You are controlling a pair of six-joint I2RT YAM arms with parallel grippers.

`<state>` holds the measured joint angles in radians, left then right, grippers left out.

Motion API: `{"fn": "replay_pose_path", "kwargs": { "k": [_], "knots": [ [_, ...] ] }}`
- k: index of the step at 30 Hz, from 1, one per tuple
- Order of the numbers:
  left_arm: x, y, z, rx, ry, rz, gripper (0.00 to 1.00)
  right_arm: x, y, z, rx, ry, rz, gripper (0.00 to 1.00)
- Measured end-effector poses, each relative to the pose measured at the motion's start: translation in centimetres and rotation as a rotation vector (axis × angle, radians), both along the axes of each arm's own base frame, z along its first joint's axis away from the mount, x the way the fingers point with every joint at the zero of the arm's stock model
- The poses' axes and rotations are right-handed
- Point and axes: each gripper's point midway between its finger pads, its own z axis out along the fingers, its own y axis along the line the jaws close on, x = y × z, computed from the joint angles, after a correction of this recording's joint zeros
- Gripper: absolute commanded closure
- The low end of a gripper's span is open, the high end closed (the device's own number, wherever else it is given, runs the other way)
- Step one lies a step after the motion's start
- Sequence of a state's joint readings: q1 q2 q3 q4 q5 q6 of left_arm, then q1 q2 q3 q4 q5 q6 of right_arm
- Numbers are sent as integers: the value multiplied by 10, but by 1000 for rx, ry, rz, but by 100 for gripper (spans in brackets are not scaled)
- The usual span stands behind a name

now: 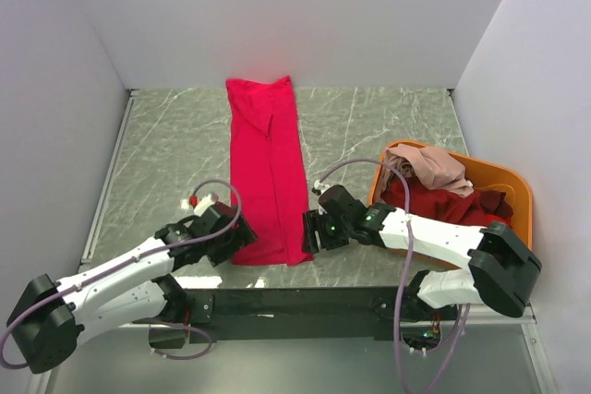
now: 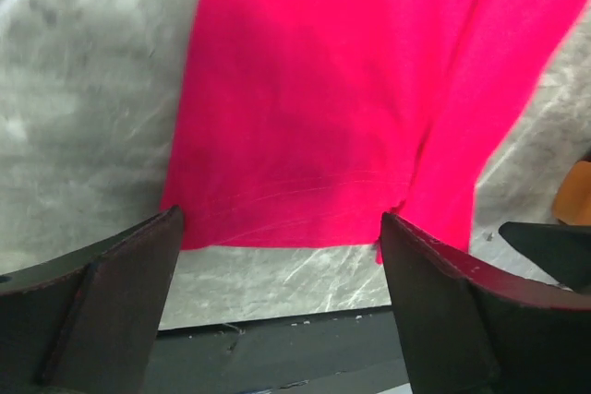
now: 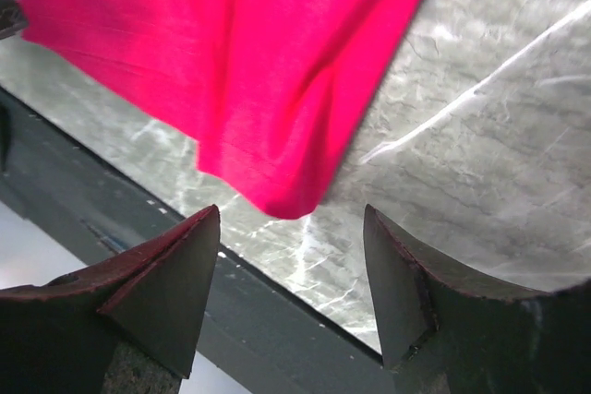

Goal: Fold and stack the t-shirts
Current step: Fold the tshirt

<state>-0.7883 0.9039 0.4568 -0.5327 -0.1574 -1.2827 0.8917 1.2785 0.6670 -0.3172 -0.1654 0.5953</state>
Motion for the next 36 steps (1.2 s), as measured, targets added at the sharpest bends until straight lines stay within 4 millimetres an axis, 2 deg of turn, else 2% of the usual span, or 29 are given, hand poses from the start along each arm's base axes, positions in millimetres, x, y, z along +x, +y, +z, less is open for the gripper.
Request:
{"fn": "replay_pose_path", "kwargs": {
  "k": [3, 6, 7, 9, 10, 12, 13, 15, 16, 17, 18, 21, 22, 24, 31, 36],
  "knots": [
    [-10, 3, -18, -7, 39, 33, 17, -3, -1, -13, -17, 32, -5, 32],
    [-7, 1, -19, -22, 48, 71, 31, -5, 0, -24, -31, 56, -5, 34],
    [-7, 2, -22, -15, 62, 84, 39, -4, 1, -27, -34, 62, -5, 37],
    [-6, 1, -24, -12, 69, 97, 46, -4, 4, -33, -35, 78, -8, 42],
    [-6, 1, -26, -7, 77, 103, 53, -3, 6, -33, -25, 78, -9, 46],
    [-6, 1, -29, -3, 90, 117, 58, -3, 9, -34, -15, 84, -12, 50],
    [-6, 1, -30, -1, 95, 119, 68, -3, 10, -34, -11, 87, -11, 52],
    [-6, 1, -32, 3, 100, 127, 80, -4, 12, -36, -1, 93, -13, 58],
    [-7, 1, -33, 4, 107, 130, 94, -5, 12, -36, 2, 98, -14, 66],
    [-6, 1, -33, 1, 110, 137, 99, -7, 12, -37, 6, 104, -14, 70],
    [-6, 0, -33, -2, 109, 135, 99, -9, 11, -38, 6, 112, -15, 77],
    [-6, 0, -33, -2, 110, 134, 99, -15, 12, -41, 17, 136, -18, 87],
    [-6, 0, -32, -1, 112, 136, 99, -18, 13, -41, 24, 139, -13, 95],
    [-8, 0, -32, 2, 116, 133, 99, -23, 15, -41, 35, 147, -4, 100],
    [-23, 6, -30, 25, 150, 114, 99, -30, 11, -34, 47, 140, -16, 100],
    [-18, 10, -15, 51, 130, 127, 99, -11, 9, -14, 20, 57, -61, 100]
  ]
}}
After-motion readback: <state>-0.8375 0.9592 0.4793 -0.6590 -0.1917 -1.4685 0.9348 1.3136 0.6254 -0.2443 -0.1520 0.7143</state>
